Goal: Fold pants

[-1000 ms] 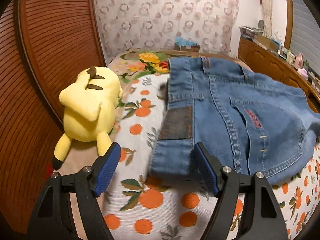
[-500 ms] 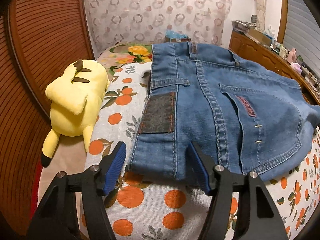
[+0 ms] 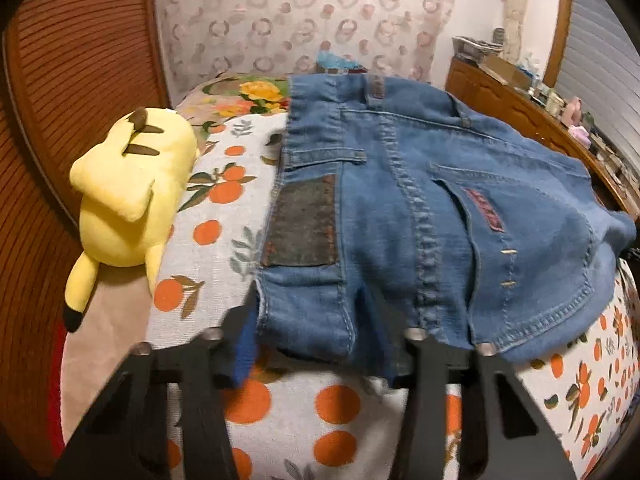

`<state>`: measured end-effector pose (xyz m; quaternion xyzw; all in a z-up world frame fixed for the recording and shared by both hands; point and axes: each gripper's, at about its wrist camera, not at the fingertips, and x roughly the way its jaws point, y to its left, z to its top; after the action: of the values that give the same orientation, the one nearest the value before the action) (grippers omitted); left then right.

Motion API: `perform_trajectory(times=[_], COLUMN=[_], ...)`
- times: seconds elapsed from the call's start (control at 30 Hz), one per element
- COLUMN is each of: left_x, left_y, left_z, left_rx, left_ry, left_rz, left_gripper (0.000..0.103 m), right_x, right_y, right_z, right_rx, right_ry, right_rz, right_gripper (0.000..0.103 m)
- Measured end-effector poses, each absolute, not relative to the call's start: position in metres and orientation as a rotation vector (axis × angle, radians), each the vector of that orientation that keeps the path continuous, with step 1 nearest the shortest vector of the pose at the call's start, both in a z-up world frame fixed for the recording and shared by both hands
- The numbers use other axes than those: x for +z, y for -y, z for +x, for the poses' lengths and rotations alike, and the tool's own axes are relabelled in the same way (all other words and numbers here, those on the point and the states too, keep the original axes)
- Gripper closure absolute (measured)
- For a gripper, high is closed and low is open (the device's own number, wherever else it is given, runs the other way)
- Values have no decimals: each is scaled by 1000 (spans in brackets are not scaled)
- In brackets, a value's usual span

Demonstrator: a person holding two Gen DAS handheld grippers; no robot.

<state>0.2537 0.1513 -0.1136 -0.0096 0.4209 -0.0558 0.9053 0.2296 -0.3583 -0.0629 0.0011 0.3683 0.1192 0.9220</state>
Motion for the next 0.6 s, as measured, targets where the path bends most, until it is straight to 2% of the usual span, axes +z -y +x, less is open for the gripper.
perform_trajectory(times=[0.13, 0.6], left_x=[-110, -70], left_y=[-141, -143], left_z=[248, 210], left_rx=[-124, -145], left_ry=[-860, -795], left_rz=[18, 33], left_gripper=[83, 87], right_x=[-61, -30], right_y=[361, 369], right_z=[225, 166], right_rx=[235, 214], right_ry=[-721, -568], right_rz=[11, 11], right_gripper=[98, 101])
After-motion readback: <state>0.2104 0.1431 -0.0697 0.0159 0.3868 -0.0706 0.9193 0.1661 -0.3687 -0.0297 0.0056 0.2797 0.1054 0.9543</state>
